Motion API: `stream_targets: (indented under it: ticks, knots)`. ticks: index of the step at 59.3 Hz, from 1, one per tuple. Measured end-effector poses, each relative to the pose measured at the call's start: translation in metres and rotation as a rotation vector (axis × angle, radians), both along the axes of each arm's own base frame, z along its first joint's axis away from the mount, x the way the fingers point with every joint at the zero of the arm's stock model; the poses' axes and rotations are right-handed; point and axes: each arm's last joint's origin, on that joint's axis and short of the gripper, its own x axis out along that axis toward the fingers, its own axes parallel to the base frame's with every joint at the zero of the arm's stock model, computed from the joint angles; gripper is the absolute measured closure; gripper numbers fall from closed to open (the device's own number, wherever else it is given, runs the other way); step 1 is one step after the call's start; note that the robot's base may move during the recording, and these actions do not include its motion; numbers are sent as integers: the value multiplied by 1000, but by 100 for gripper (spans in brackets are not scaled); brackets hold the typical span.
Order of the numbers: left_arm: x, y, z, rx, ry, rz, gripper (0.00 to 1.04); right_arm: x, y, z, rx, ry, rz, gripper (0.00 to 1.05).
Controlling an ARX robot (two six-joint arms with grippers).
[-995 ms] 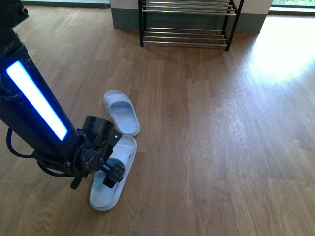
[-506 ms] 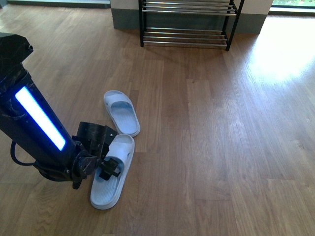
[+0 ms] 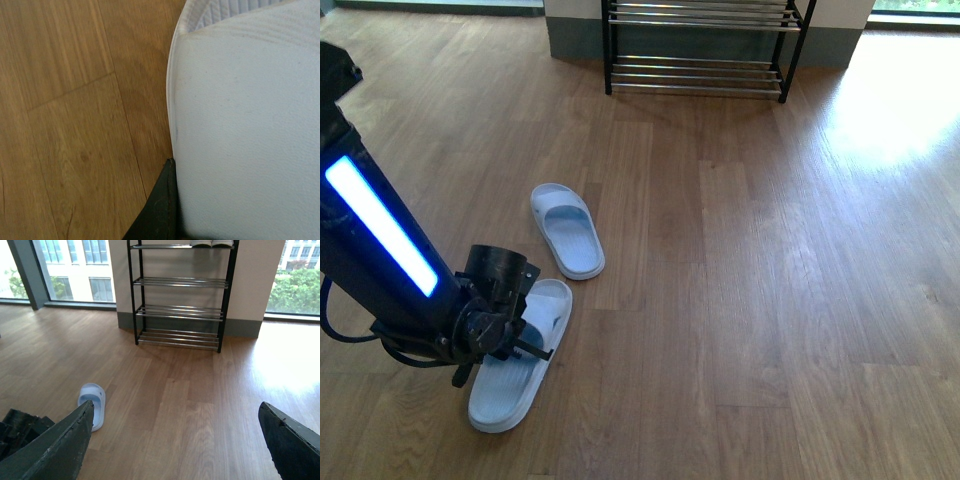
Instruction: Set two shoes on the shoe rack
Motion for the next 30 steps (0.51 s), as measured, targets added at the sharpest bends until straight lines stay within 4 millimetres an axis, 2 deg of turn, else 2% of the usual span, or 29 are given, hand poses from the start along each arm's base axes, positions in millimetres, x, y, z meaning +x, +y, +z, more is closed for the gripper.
stream_targets:
  ticks: [5,10,21,24,30]
  knots:
    - [-2,-3,18,-37,6,54,103,0,0,0,0,0,0,9]
    - [0,-5,46,-76,-11,106,103,0,0,0,0,0,0,9]
    - [0,-6,145,-192,-165,207,103,0,0,0,0,0,0,9]
    - [-6,-4,174,-213,-225,238,103,0,0,0,0,0,0,9]
    - [-26,5,219,-237,-309,282,103,0,0,0,0,0,0,9]
